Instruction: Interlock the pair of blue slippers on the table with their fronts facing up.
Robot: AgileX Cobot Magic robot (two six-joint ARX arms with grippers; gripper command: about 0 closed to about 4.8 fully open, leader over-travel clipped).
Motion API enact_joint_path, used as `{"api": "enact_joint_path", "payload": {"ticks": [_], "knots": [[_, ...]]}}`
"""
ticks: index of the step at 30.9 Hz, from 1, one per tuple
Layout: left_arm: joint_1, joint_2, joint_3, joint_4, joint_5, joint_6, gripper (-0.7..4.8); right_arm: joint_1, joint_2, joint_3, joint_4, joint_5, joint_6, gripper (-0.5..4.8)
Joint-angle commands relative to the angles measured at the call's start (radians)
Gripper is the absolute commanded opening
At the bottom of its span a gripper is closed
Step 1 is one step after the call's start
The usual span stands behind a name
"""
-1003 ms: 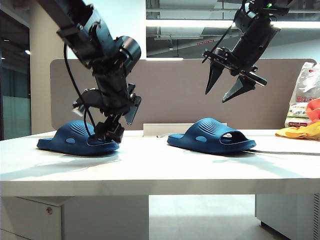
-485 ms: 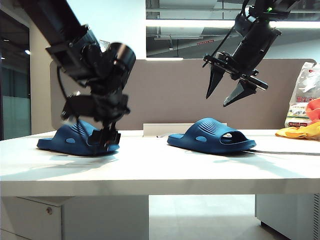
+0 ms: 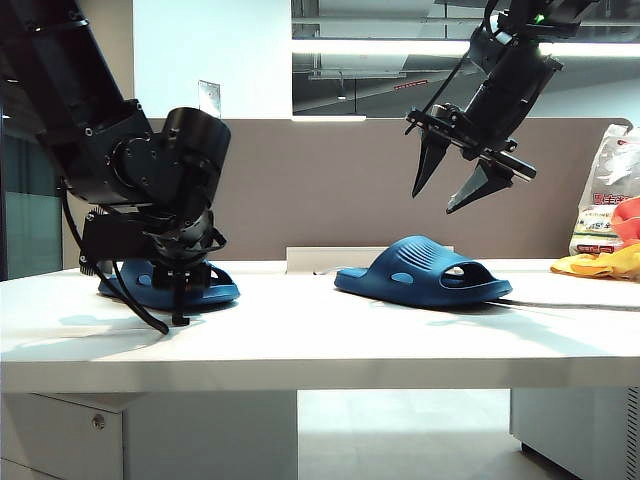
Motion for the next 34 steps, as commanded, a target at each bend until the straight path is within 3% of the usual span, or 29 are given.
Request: {"api": "enact_joint_path", "payload": {"ticks": [1,12,19,24,29,34], "knots": [[0.010,-0.001,-0.003,0.104,0.027,0.098,-0.06,0.000,-0.008,0.003,0.002,-0.001,-0.009,2.69],[0.067,-0.022,-0.006,0.243,0.201,0.206,-0.06,0.000,-0.008,0.003,0.008,-0.001,-0.009,2.69],[0.072,-0.035,-0.006,0.103,0.563,0.307,-0.06,0.000,-0.008,0.004,0.014,-0.032,0.000,2.69],[0.101,-0.084,-0.006,-0.017,0.703,0.525,-0.06,0.000,-0.008,0.004,0.031,-0.083,0.025,2.70],[0.151,-0.220,-0.006,-0.214,0.697,0.895,-0.06,0.000,-0.008,0.005,0.070,-0.121,0.049,2.69],[0.219,-0.380,-0.006,-0.412,0.690,1.196,-0.06,0.000,-0.008,0.005,0.111,-0.166,0.077,2.68]]}}
